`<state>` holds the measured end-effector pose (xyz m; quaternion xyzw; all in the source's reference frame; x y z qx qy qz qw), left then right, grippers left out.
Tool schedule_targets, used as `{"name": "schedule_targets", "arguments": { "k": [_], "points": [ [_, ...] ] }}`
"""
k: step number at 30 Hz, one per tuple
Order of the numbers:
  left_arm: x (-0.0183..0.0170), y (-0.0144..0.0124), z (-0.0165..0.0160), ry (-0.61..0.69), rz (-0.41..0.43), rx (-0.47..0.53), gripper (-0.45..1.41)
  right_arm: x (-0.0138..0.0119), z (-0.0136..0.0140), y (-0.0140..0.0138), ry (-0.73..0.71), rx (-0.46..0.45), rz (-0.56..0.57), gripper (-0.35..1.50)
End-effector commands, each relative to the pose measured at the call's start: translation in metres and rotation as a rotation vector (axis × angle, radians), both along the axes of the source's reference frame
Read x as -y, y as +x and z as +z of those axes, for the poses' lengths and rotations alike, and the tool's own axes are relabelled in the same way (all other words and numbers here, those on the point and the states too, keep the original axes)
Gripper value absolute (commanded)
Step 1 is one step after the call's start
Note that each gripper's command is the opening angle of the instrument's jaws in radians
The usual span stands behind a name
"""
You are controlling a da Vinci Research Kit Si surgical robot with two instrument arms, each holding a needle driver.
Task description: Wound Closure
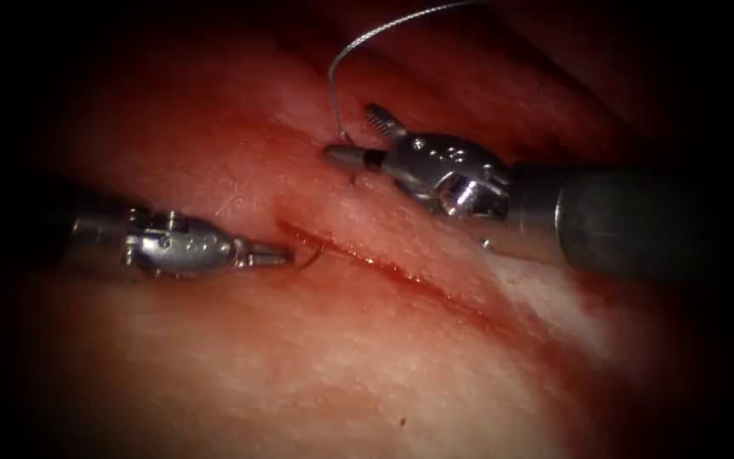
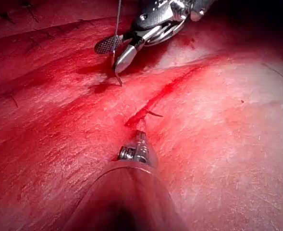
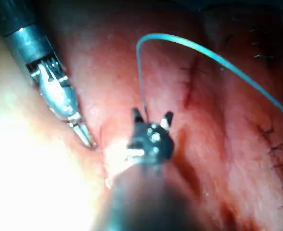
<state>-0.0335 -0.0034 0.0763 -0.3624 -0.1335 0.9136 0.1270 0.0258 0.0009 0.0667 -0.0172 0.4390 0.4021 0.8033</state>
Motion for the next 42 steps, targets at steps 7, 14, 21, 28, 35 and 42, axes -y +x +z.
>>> {"name": "schedule_targets", "arguments": {
  "k": [7,14,21,28,35,42],
  "points": [
    [0.0006,-0.0005,0.0006,0.002,0.001,0.0,-0.1,0.0009,0.0011,0.0016,-0.026,0.015,-0.026,0.62],
    [0.0006,-0.0005,0.0006,0.002,0.001,0.0,-0.11,0.0019,0.0005,0.0007,-0.04,0.094,0.056,-0.35],
    [0.0006,-0.0005,0.0006,0.002,0.001,0.0,-0.11,0.0018,0.0014,0.0,0.14,-0.027,0.112,-0.35],
    [0.0006,-0.0004,0.0005,0.002,0.001,0.001,-0.11,0.0028,0.0026,0.0002,0.33,-0.172,0.131,-0.35],
    [0.0006,-0.0004,0.0005,-0.001,0.006,0.002,-0.11,0.0048,0.0023,0.001,0.447,-0.235,0.116,-0.35],
    [0.0005,-0.0005,0.0005,-0.001,0.005,0.001,-0.11,0.0068,0.0015,0.0018,0.519,-0.256,0.087,-0.35]
  ]
}}
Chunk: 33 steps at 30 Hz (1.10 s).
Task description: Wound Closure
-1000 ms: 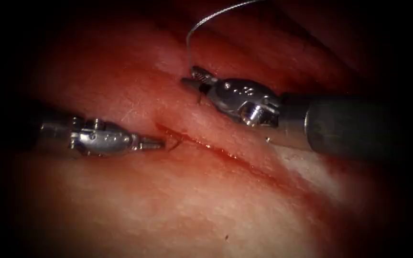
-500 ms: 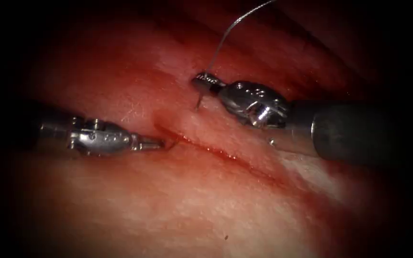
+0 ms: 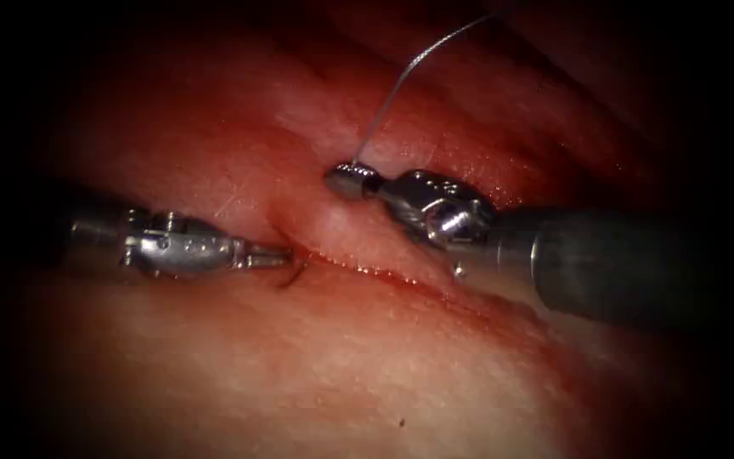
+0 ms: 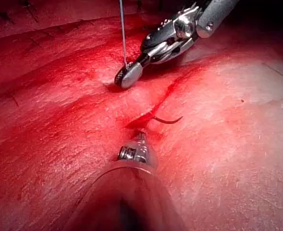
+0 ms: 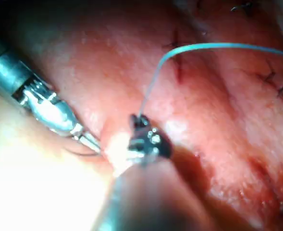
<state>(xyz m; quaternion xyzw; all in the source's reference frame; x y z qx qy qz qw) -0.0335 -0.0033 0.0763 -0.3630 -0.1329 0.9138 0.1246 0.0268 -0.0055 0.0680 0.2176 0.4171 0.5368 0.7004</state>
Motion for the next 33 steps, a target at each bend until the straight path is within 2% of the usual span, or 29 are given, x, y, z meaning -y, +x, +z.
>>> {"name": "schedule_targets", "arguments": {
  "k": [1,4,5,6,7,8,9,11,12,14,15,18,19,22,25,29,33],
  "points": [
    [0.0006,-0.0005,0.0006,0.002,0.001,0.0,-0.11,0.0004,0.0001,0.0009,0.008,-0.012,-0.011,-0.35],
    [0.0006,-0.0005,0.0006,-0.002,0.006,0.001,-0.11,-0.0001,-0.0001,0.0009,0.01,-0.027,-0.026,-0.35],
    [0.0006,-0.0005,0.0006,-0.002,0.006,0.001,-0.11,-0.0004,-0.0001,0.0008,0.005,-0.038,-0.025,-0.15],
    [0.0006,-0.0004,0.0005,-0.002,0.006,0.001,-0.11,-0.0008,0.0,0.0007,0.001,-0.05,-0.022,0.26],
    [0.0006,-0.0004,0.0004,-0.013,0.019,0.004,-0.11,-0.0019,0.0002,0.0001,-0.017,-0.088,-0.012,0.74],
    [0.0006,-0.0003,0.0003,-0.02,0.028,0.006,-0.11,-0.0023,0.0003,-0.0002,-0.026,-0.092,-0.002,0.96],
    [0.0005,-0.0003,0.0001,-0.022,0.041,0.01,-0.11,-0.0027,0.0004,-0.0007,-0.034,-0.082,0.005,1.15],
    [0.0004,-0.0001,-0.0003,-0.035,0.068,0.048,-0.08,-0.0034,0.0006,-0.0016,-0.1,-0.068,-0.028,1.23],
    [0.0002,-0.0001,-0.0008,-0.052,0.089,0.093,-0.01,-0.0041,0.0007,-0.003,-0.174,-0.072,-0.059,1.3],
    [-0.0001,0.0,-0.0013,-0.066,0.103,0.16,0.05,-0.0046,0.0007,-0.0043,-0.231,-0.099,-0.068,1.3],
    [-0.0003,0.0001,-0.0018,-0.091,0.141,0.217,0.14,-0.0054,0.0004,-0.0057,-0.274,-0.148,-0.052,1.3],
    [-0.0002,0.0,-0.0023,-0.113,0.194,0.275,0.41,-0.0065,-0.0003,-0.0073,-0.311,-0.173,-0.04,1.27],
    [0.0001,-0.0003,-0.0027,-0.144,0.214,0.368,0.46,-0.0072,-0.0009,-0.008,-0.315,-0.165,-0.036,1.25],
    [0.0004,-0.0011,-0.0034,-0.167,0.217,0.5,0.51,-0.0072,-0.0009,-0.0078,-0.321,-0.163,-0.037,1.23],
    [0.0006,-0.0023,-0.0043,-0.174,0.228,0.574,0.61,-0.007,-0.0006,-0.0076,-0.325,-0.161,-0.037,1.21],
    [0.0009,-0.0041,-0.0049,-0.178,0.23,0.603,0.57,-0.0067,-0.0001,-0.0075,-0.331,-0.156,-0.036,1.2],
    [0.0002,-0.005,-0.0045,-0.109,0.164,0.598,0.56,-0.0062,0.0006,-0.0071,-0.338,-0.153,-0.036,1.18]
  ]
}}
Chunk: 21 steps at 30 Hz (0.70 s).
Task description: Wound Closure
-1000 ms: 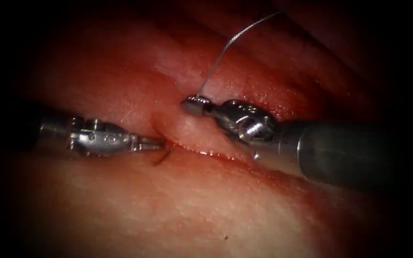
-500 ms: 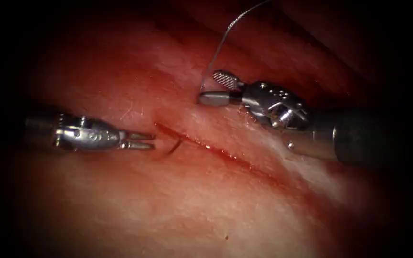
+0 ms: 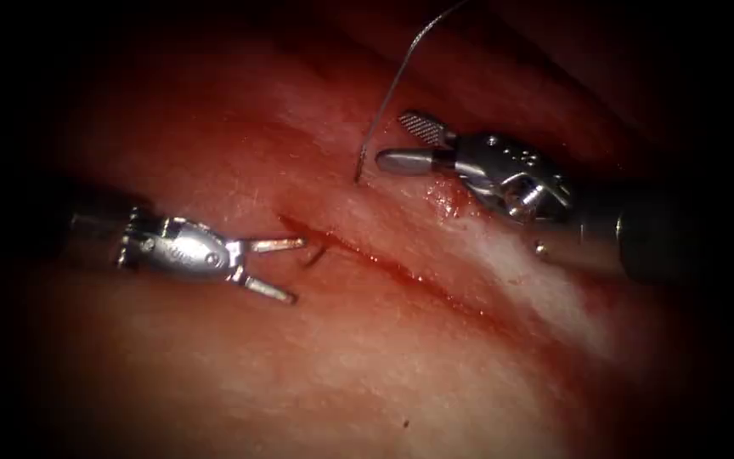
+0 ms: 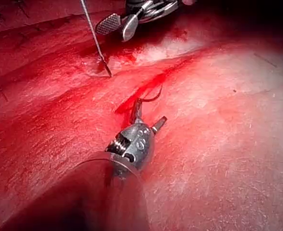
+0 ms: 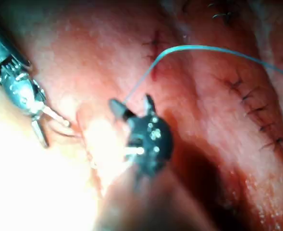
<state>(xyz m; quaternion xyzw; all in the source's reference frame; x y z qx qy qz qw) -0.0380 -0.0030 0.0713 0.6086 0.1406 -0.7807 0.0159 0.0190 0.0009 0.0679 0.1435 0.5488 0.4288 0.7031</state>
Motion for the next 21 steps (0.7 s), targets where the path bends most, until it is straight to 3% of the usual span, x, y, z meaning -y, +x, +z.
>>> {"name": "schedule_targets", "arguments": {
  "k": [1,18,21],
  "points": [
    [0.0005,-0.0007,0.0006,0.018,-0.007,0.005,0.51,0.0002,0.0007,0.0008,-0.001,-0.002,-0.001,1.18],
    [0.0001,-0.0029,0.0008,0.045,-0.025,0.004,0.42,0.0002,0.0009,0.001,-0.003,0.0,0.001,1.18],
    [0.0001,-0.0029,0.0007,0.051,-0.024,0.004,0.27,0.0002,0.0009,0.001,-0.003,0.0,0.001,1.18]
  ]
}}
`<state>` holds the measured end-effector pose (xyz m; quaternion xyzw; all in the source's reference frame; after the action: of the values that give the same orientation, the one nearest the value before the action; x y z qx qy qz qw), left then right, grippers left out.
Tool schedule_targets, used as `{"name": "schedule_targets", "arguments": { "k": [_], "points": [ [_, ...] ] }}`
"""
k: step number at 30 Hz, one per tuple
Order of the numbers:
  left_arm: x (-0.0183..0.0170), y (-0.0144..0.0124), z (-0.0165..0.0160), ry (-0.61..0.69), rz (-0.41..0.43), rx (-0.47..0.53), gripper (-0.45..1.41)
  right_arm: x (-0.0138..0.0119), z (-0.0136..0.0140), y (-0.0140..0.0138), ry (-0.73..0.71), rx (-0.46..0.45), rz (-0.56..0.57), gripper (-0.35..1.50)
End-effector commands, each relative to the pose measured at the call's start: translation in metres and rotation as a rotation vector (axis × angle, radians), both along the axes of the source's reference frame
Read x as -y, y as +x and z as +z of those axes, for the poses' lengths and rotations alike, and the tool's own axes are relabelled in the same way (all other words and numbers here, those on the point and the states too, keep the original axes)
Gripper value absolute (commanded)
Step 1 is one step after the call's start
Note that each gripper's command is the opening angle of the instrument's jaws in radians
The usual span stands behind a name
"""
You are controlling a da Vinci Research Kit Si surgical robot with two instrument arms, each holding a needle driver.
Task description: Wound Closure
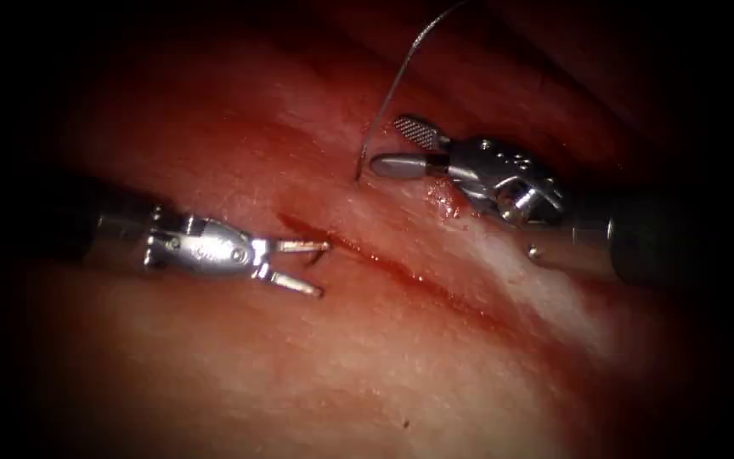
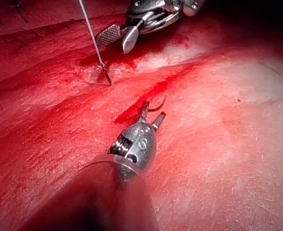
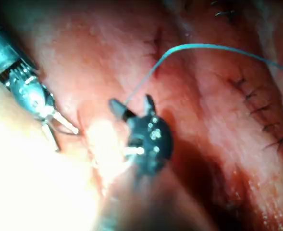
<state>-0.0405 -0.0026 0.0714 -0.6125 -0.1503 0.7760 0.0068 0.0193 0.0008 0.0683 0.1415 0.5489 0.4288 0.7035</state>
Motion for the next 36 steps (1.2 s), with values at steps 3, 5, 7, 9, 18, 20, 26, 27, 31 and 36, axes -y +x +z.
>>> {"name": "schedule_targets", "arguments": {
  "k": [3,5,7,9,18,20,26,27,31,36],
  "points": [
    [0.0004,-0.0001,0.0006,0.027,-0.007,-0.004,-0.45,0.0001,0.0006,0.0007,0.0,-0.002,-0.001,1.18],
    [0.0003,0.0,0.0007,0.049,-0.015,-0.003,-0.45,0.0001,0.0006,0.0007,0.0,-0.002,-0.001,1.18],
    [0.0003,0.0,0.0008,0.058,-0.029,0.008,-0.45,0.0001,0.0006,0.0007,0.0,-0.002,-0.001,1.18],
    [0.0005,0.0,0.0008,0.085,-0.016,0.014,-0.45,0.0001,0.0005,0.0007,0.0,-0.002,-0.002,1.18],
    [0.0012,0.0016,-0.0035,0.464,-0.052,-0.033,-0.45,0.0002,0.0006,0.0007,-0.006,-0.001,-0.004,1.13],
    [0.001,0.0021,-0.005,0.522,-0.057,-0.032,-0.45,0.0003,0.0006,0.0008,-0.007,0.0,-0.004,1.13],
    [0.0024,0.003,-0.0115,0.668,-0.021,-0.02,-0.45,0.0007,0.0007,0.001,0.013,-0.006,0.003,1.05],
    [0.0026,0.0029,-0.012,0.669,-0.014,-0.02,-0.45,0.0007,0.0006,0.001,0.019,-0.008,0.005,1.03],
    [0.0021,0.0028,-0.016,0.641,0.016,0.001,-0.45,0.0012,0.0003,0.001,0.063,-0.044,-0.02,0.81],
    [0.0005,0.003,-0.0183,0.508,-0.018,0.022,-0.45,0.001,-0.0006,0.0005,0.094,-0.054,-0.015,0.69]
  ]
}}
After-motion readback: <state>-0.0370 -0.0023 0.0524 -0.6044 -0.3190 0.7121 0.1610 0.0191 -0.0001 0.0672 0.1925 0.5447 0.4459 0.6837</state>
